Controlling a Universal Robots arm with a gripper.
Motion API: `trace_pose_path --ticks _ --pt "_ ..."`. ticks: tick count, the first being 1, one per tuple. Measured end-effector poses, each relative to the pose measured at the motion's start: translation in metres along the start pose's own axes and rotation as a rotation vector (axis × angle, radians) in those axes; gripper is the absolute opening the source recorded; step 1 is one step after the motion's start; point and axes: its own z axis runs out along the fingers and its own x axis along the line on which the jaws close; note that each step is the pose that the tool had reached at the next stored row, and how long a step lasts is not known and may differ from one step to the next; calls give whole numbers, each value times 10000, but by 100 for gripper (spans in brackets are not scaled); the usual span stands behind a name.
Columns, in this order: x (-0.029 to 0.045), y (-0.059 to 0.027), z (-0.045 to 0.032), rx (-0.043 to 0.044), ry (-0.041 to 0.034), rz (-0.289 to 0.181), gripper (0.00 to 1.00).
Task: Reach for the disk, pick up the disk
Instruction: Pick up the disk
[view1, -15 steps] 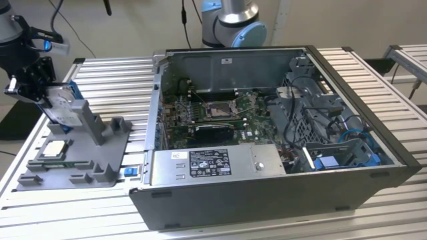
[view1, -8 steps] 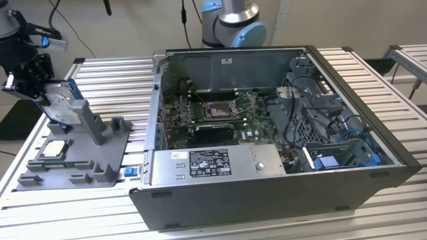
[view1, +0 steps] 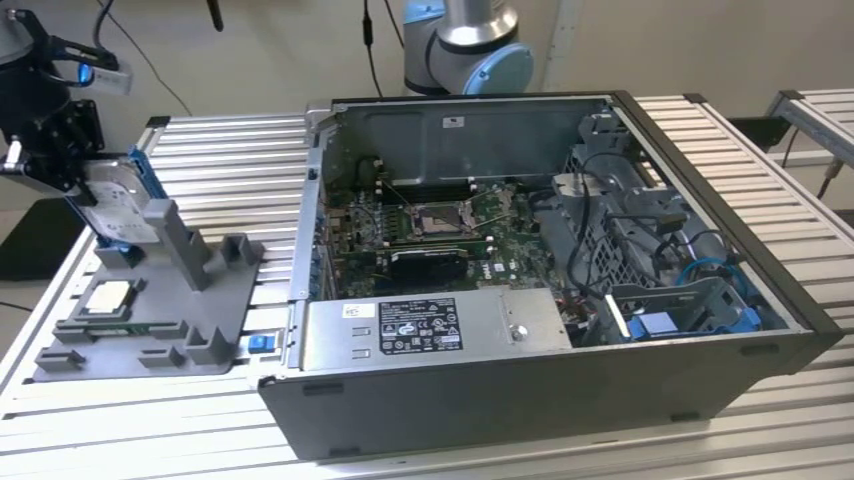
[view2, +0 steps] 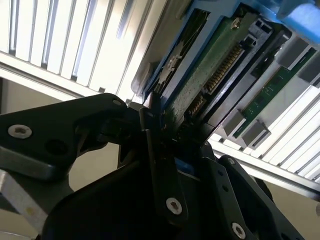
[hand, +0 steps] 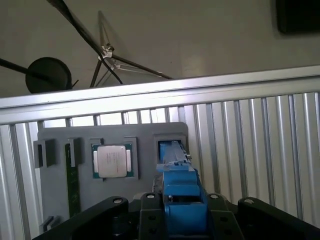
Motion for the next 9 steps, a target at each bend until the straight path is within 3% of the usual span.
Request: trace_pose_path --ticks 9 --pt "-3 3 -93 1 0 -1 0"
